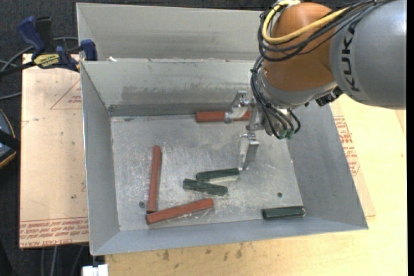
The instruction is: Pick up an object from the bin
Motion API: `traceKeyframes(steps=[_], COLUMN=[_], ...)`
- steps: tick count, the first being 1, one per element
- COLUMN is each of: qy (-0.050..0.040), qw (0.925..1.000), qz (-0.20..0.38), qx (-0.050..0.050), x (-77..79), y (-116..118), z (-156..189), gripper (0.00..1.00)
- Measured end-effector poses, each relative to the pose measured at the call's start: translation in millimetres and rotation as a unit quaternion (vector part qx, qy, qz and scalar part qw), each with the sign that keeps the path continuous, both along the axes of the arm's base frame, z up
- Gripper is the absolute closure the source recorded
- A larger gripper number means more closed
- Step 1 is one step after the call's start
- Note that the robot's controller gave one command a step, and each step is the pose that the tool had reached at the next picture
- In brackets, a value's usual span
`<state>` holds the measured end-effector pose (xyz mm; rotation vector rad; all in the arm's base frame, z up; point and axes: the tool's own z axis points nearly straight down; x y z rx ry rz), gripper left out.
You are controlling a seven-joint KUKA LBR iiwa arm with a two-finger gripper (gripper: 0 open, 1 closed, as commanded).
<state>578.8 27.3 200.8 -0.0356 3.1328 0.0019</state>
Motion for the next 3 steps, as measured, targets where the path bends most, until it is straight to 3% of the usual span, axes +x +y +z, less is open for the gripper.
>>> traceKeyframes(steps=[1, 2, 3], qy=[0.0026, -0.0095, -0.0095], qw=[0.9999, 0.9999, 0.9999], qz=[0.013, 0.011, 0.011], qx=[-0.001, 0.001, 0.001], x=[-38.4, -26.8, -26.8], y=[5.7, 23.7, 23.7], z=[-61.2, -123.9, -123.9], gripper=[0.0, 1.0, 1.0])
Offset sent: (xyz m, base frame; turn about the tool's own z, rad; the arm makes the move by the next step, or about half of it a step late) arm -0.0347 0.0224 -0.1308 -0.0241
